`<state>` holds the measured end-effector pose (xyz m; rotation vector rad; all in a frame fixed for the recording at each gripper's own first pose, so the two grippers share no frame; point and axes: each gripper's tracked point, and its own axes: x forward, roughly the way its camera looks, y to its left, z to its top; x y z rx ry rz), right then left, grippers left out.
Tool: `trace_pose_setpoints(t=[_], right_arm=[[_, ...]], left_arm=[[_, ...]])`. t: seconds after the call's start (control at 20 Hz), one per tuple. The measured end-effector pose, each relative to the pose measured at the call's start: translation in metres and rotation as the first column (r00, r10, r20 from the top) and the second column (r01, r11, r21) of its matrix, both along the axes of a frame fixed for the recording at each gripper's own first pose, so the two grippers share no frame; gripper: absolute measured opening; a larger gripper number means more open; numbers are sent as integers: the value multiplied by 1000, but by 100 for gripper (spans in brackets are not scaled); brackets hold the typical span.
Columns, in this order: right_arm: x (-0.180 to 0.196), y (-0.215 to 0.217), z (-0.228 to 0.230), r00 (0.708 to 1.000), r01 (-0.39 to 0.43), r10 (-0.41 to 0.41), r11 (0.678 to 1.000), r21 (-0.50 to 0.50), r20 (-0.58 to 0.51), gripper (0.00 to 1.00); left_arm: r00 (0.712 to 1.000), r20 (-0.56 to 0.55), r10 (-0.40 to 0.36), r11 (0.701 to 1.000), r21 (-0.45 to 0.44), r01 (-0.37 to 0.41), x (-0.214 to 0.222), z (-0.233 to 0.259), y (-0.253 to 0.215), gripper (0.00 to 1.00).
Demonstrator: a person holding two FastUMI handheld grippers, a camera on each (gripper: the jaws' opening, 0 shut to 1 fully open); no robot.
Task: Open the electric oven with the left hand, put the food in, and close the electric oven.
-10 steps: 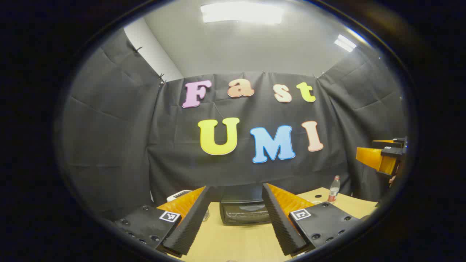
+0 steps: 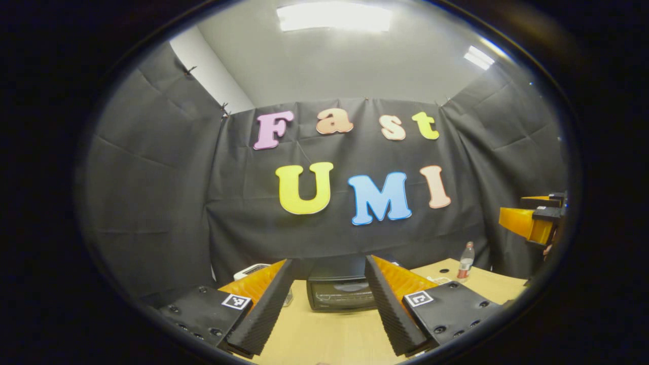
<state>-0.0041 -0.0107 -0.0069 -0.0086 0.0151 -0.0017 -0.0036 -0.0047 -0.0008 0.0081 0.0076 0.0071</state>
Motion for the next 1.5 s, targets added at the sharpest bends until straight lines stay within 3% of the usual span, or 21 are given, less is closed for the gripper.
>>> trace_pose_setpoints(t=[0.05,0.25,0.4,0.45,0.55,0.65,0.7,0.85,1.0,1.05,1.1,1.2,1.3,1.45,1.5], right_arm=[[0,0,0,1000,-4,4,1000,-5,2,97],[-2,-6,-2,1000,-17,17,1000,-13,1,97],[-3,-13,-3,999,-35,35,999,-19,4,97],[-3,-17,-4,999,-41,41,999,-22,4,97],[-4,-22,-6,998,-58,58,998,-16,3,97],[-5,-28,-9,997,-73,73,997,-1,-2,97],[-7,-29,-10,997,-82,82,997,6,0,97],[-11,-37,-17,996,-93,93,996,6,-12,98],[-15,-38,-16,995,-102,102,995,11,-12,97],[-13,-39,-18,995,-100,100,995,10,-13,97],[-10,-40,-20,995,-93,93,996,10,-19,97],[-4,-39,-21,996,-79,80,997,26,-27,97],[2,-37,-20,998,-61,62,997,41,-22,97],[13,-34,-23,999,-30,31,999,44,-34,97],[16,-34,-22,999,-16,17,999,42,-33,97]], left_arm=[[1000,2,-2,1000,-2,2,-1,0,-2,99],[1000,19,-24,1000,-9,25,-4,4,-14,98],[1000,25,-13,1000,-17,13,-4,8,-21,99],[1000,24,-6,1000,-14,6,-5,6,-24,94],[1000,27,15,1000,5,-15,-4,9,-29,98],[999,18,33,999,27,-34,-1,4,-32,90],[999,20,40,999,35,-41,1,2,-33,94],[997,32,65,997,47,-67,8,2,-30,90],[997,28,70,997,29,-71,25,-2,-30,98],[998,24,66,998,23,-67,32,-5,-31,98],[998,22,60,998,19,-61,40,-7,-32,90],[999,17,46,999,13,-47,55,-12,-32,99],[1000,11,29,1000,7,-29,70,-19,-32,94],[1000,-9,4,1000,3,-4,98,-39,-30,94],[1000,-17,1,1000,6,-1,108,-45,-28,99]])
